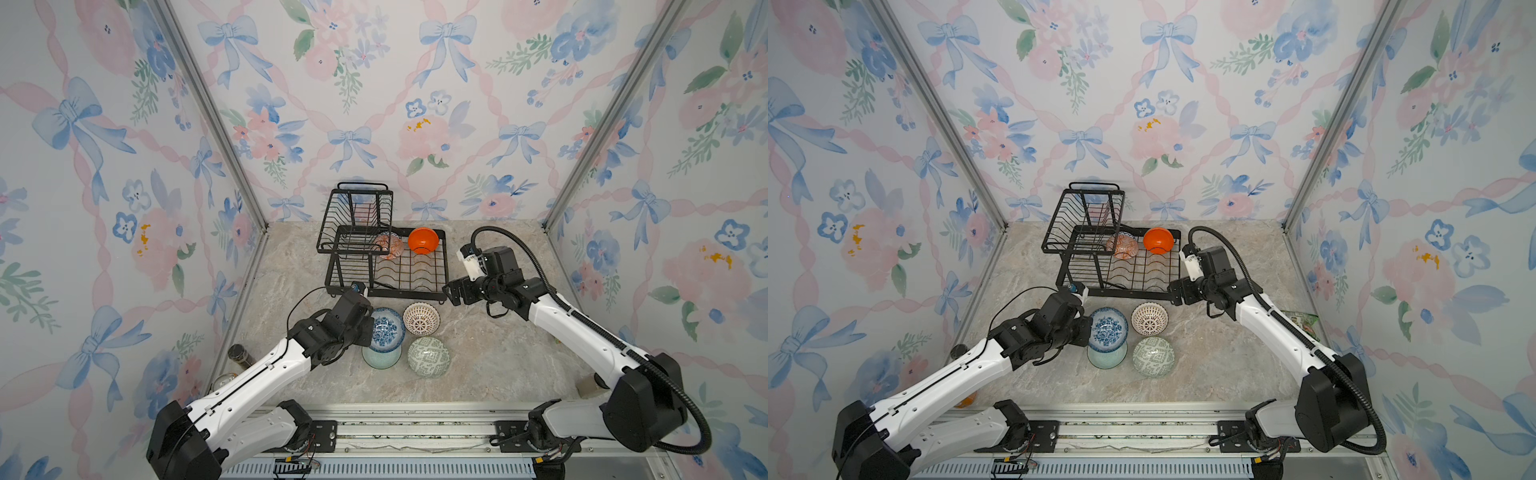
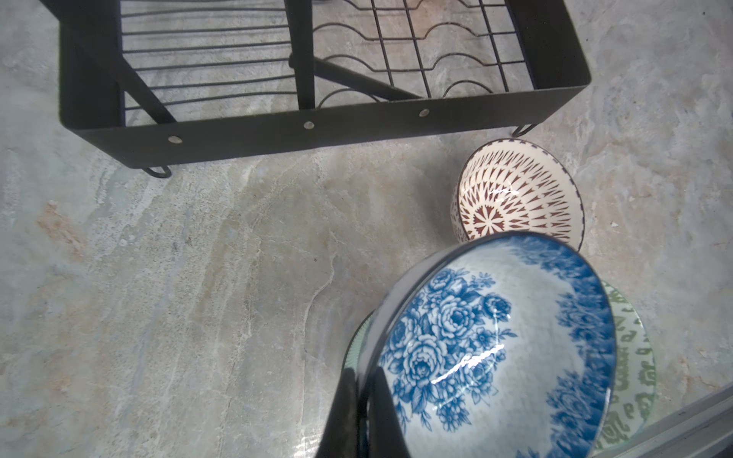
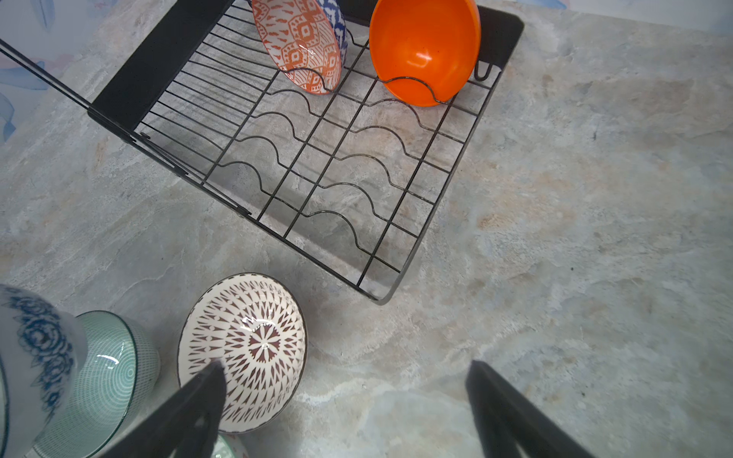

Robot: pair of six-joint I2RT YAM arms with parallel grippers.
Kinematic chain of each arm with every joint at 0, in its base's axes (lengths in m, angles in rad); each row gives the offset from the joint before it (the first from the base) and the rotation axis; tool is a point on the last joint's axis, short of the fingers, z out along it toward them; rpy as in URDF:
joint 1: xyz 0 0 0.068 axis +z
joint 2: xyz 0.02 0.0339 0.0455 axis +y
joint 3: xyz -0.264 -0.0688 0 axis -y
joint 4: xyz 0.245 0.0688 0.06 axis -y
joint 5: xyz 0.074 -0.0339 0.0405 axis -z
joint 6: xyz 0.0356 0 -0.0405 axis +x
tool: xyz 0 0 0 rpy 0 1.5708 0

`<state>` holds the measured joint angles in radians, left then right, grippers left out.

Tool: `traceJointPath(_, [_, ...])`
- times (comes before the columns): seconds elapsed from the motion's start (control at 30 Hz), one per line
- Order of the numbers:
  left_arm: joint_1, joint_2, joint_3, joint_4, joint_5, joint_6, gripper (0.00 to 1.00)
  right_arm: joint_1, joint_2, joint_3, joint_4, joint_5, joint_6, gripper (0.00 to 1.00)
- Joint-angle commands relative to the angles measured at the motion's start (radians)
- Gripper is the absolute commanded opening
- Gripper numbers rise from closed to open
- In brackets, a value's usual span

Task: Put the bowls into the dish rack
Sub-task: 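Close the left gripper on the blue-and-white bowl rim and lift it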

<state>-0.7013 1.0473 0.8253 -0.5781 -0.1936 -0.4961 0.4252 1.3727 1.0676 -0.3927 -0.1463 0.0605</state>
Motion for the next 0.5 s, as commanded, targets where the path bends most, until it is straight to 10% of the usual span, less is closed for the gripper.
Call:
traceJointPath(0.0, [-0.006, -0.021, 0.044, 0.029, -0.044, 0.020, 0.00, -0.009, -0.018, 0.023, -0.015, -0.013, 0.002, 0.97])
traceJointPath(0.47, [-0.016, -0.035, 0.102, 0.078, -0.079, 0.053, 0.00, 0.001, -0.032, 0.041, -0.024, -0.027, 0.010, 0.97])
